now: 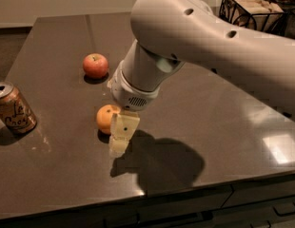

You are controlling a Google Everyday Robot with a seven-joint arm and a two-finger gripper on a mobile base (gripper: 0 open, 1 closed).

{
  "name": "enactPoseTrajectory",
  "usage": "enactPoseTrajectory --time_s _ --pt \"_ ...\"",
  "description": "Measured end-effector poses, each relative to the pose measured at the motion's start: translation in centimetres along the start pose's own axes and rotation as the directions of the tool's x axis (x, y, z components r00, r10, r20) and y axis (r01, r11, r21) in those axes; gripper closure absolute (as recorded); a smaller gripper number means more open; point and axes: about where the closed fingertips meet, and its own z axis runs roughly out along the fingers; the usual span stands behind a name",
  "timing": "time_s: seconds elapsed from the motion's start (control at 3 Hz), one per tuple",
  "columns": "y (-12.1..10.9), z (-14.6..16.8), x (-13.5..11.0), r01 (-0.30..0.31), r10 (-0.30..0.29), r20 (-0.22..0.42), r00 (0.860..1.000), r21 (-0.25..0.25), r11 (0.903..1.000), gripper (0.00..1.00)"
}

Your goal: Move orange near apple

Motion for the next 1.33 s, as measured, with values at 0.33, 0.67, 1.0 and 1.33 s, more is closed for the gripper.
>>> enactPoseTrajectory --time_s 0.33,0.67,1.0,1.33 --pt "0.2 1.0 -0.5 0.013 -0.014 -0.011 1.000 -0.009 0.9999 0.17" --pt "0.0 1.5 -0.5 0.012 -0.013 -0.015 1.000 -0.015 0.9998 0.41" --pt "-0.9 1.0 -0.1 -0.014 0.014 -0.012 1.000 -0.018 0.9997 0.65" --pt "-3.6 -0.5 0.9 -0.086 0.086 0.002 0.996 0.000 0.9963 0.88"
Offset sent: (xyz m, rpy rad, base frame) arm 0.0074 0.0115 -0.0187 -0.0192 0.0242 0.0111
